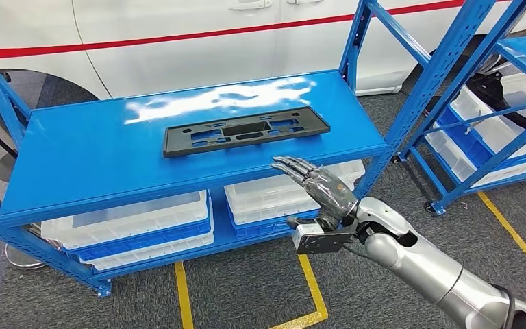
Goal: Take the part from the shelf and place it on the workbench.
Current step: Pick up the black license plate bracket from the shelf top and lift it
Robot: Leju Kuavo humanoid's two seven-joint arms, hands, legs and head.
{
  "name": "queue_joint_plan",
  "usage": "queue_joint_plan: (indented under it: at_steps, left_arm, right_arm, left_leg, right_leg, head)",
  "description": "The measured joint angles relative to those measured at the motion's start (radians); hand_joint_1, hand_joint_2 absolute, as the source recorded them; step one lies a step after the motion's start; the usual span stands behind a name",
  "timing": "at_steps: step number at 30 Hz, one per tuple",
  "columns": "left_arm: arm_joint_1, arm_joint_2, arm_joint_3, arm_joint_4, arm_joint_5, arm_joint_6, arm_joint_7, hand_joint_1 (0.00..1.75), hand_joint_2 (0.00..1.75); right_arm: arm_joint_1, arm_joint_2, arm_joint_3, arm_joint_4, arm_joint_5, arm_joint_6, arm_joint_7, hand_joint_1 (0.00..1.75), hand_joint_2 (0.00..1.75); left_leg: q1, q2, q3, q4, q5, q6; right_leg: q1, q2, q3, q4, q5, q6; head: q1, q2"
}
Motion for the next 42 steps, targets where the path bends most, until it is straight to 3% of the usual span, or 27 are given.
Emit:
queue_joint_plan:
  at_steps: [12,14,17,19,21,22,23,24,26,27,29,31,33,34,35,37,38,39,41,42]
  left_arm:
    - [0.000,0.000,0.000,0.000,-0.011,0.001,0.004,0.00,0.00]
    - [0.000,0.000,0.000,0.000,-0.011,0.001,0.004,0.00,0.00]
    - [-0.001,0.000,0.001,0.000,-0.012,0.002,0.004,0.00,0.00]
    - [-0.001,0.000,0.001,0.000,-0.013,0.003,0.004,0.00,0.00]
    - [0.000,0.000,0.001,0.000,-0.014,0.003,0.004,0.00,0.00]
    - [0.001,0.000,0.001,0.000,-0.014,0.004,0.004,0.00,0.00]
    - [0.002,0.000,0.002,0.000,-0.014,0.004,0.004,0.00,0.00]
    - [0.002,0.000,0.003,0.000,-0.014,0.005,0.004,0.00,0.00]
    - [0.005,-0.003,0.004,0.000,-0.015,0.006,0.004,0.00,0.00]
    - [0.005,-0.005,0.005,0.000,-0.016,0.006,0.003,0.00,0.00]
    - [0.003,-0.010,0.005,0.000,-0.017,0.007,0.001,0.00,0.00]
    - [-0.003,-0.009,0.006,-0.001,-0.018,0.007,-0.003,0.00,0.00]
    - [-0.006,-0.009,0.006,-0.004,-0.019,0.007,-0.005,0.00,0.00]
    - [-0.007,-0.008,0.007,-0.006,-0.020,0.007,-0.006,0.00,0.00]
    - [-0.006,-0.009,0.007,-0.006,-0.021,0.007,-0.006,0.00,0.00]
    - [-0.005,-0.008,0.009,-0.006,-0.023,0.007,-0.007,0.00,0.00]
    - [-0.002,-0.007,0.010,-0.006,-0.024,0.007,-0.007,0.00,0.00]
    - [0.000,-0.006,0.011,-0.006,-0.024,0.007,-0.008,0.00,0.00]
    - [0.006,-0.006,0.014,-0.006,-0.024,0.007,-0.008,0.00,0.00]
    - [0.009,-0.009,0.015,-0.005,-0.024,0.007,-0.008,0.00,0.00]
  right_arm:
    - [0.023,0.008,-0.013,-0.010,-0.001,-0.003,0.000,0.00,0.00]
    - [0.024,0.008,-0.013,-0.010,-0.001,-0.003,0.000,0.00,0.00]
    - [0.024,0.008,-0.018,-0.015,-0.001,-0.004,0.000,0.00,0.00]
    - [0.026,0.008,-0.022,-0.018,-0.001,-0.005,0.000,0.00,0.00]
    - [0.031,0.008,-0.023,-0.019,-0.001,-0.005,0.000,0.00,0.00]
    - [0.034,0.008,-0.023,-0.018,-0.001,-0.005,0.000,0.00,0.00]
    - [0.037,0.008,-0.023,-0.019,-0.001,-0.005,0.000,0.00,0.00]
    - [0.039,0.008,-0.024,-0.019,-0.001,-0.005,0.000,0.00,0.00]
    - [0.039,0.008,-0.028,-0.019,-0.001,-0.005,0.000,0.00,0.00]
    - [0.040,0.008,-0.031,-0.019,-0.001,-0.005,0.000,0.00,0.00]
    - [0.040,0.005,-0.038,-0.022,-0.002,-0.005,0.001,0.00,0.00]
    - [0.038,0.003,-0.043,-0.025,-0.004,-0.005,0.000,0.00,0.00]
    - [0.035,0.003,-0.047,-0.028,-0.005,-0.005,0.000,0.00,0.00]
    - [0.034,0.003,-0.048,-0.029,-0.005,-0.005,0.000,0.00,0.00]
    - [0.033,0.004,-0.049,-0.030,-0.005,-0.004,0.000,0.00,0.00]
    - [0.033,0.005,-0.050,-0.029,-0.006,-0.003,0.000,0.00,0.00]
    - [0.033,0.005,-0.050,-0.029,-0.006,-0.002,0.000,0.00,0.00]
    - [0.034,0.006,-0.050,-0.029,-0.007,-0.002,0.000,0.00,0.00]
    - [0.036,0.006,-0.050,-0.028,-0.010,-0.002,0.000,0.00,0.00]
    - [0.036,0.007,-0.050,-0.028,-0.014,-0.002,0.000,0.00,0.00]
  left_leg:
    - [-0.008,0.000,-0.003,0.004,0.002,0.005]
    - [-0.009,0.000,-0.006,0.006,0.004,0.010]
    - [-0.004,0.001,-0.003,-0.007,0.015,0.030]
    - [-0.001,0.001,0.002,-0.016,0.022,0.041]
    - [-0.006,0.001,0.003,-0.016,0.020,0.045]
    - [-0.009,0.000,0.006,-0.016,0.017,0.047]
    - [-0.012,-0.001,0.011,-0.015,0.013,0.049]
    - [-0.016,-0.003,0.020,-0.015,0.006,0.050]
    - [-0.020,-0.005,0.038,-0.016,-0.012,0.050]
    - [-0.021,-0.005,0.040,-0.015,-0.020,0.047]
    - [-0.012,-0.005,0.034,-0.014,-0.030,0.038]
    - [-0.008,-0.002,0.038,-0.022,-0.037,0.028]
    - [-0.008,0.002,0.034,0.002,-0.055,0.016]
    - [-0.005,0.002,0.012,0.046,-0.071,0.007]
    - [0.004,0.002,-0.029,0.114,-0.090,-0.004]
    - [0.024,0.002,-0.131,0.248,-0.110,-0.029]
    - [0.034,0.003,-0.169,0.279,-0.095,-0.043]
    - [0.045,0.003,-0.190,0.271,-0.056,-0.057]
    - [0.064,0.005,-0.189,0.180,0.047,-0.088]
    - [0.069,0.004,-0.185,0.138,0.080,-0.099]
  right_leg:
    - [-0.009,-0.001,0.000,-0.005,0.007,0.011]
    - [-0.011,-0.001,0.000,-0.009,0.011,0.017]
    - [-0.010,-0.001,-0.008,0.000,0.006,0.030]
    - [-0.007,-0.002,-0.057,0.086,-0.031,0.029]
    - [-0.004,-0.002,-0.141,0.226,-0.070,0.024]
    - [-0.004,-0.002,-0.175,0.273,-0.070,0.021]
    - [-0.002,-0.002,-0.194,0.285,-0.051,0.016]
    - [0.002,-0.001,-0.193,0.255,-0.011,0.008]
    - [0.014,0.001,-0.157,0.141,0.074,-0.019]
    - [0.022,0.002,-0.141,0.095,0.100,-0.032]
    - [0.034,0.000,-0.128,0.064,0.096,-0.048]
    - [0.037,-0.003,-0.115,0.041,0.083,-0.053]
    - [0.022,-0.001,-0.081,0.001,0.067,-0.048]
    - [0.012,-0.001,-0.061,-0.020,0.059,-0.045]
    - [0.005,-0.002,-0.046,-0.033,0.051,-0.038]
    - [-0.010,-0.007,-0.024,-0.040,0.038,-0.025]
    - [-0.020,-0.008,-0.013,-0.041,0.029,-0.015]
    - [-0.031,-0.008,-0.001,-0.039,0.019,-0.003]
    - [-0.052,-0.006,0.018,-0.027,-0.004,0.025]
    - [-0.058,-0.004,0.021,-0.015,-0.016,0.040]
  head:
    - [0.000,0.000]
    - [0.000,0.000]
    - [0.000,0.000]
    - [0.000,0.000]
    - [0.000,0.000]
    - [0.000,0.000]
    - [0.000,0.000]
    - [0.000,0.000]
    - [-0.002,0.000]
    - [-0.006,0.000]
    - [-0.010,0.000]
    - [-0.009,0.000]
    - [-0.009,0.000]
    - [-0.010,0.000]
    - [-0.010,0.000]
    - [-0.011,0.000]
    - [-0.011,0.000]
    - [-0.011,0.000]
    - [-0.011,0.000]
    - [-0.015,0.000]
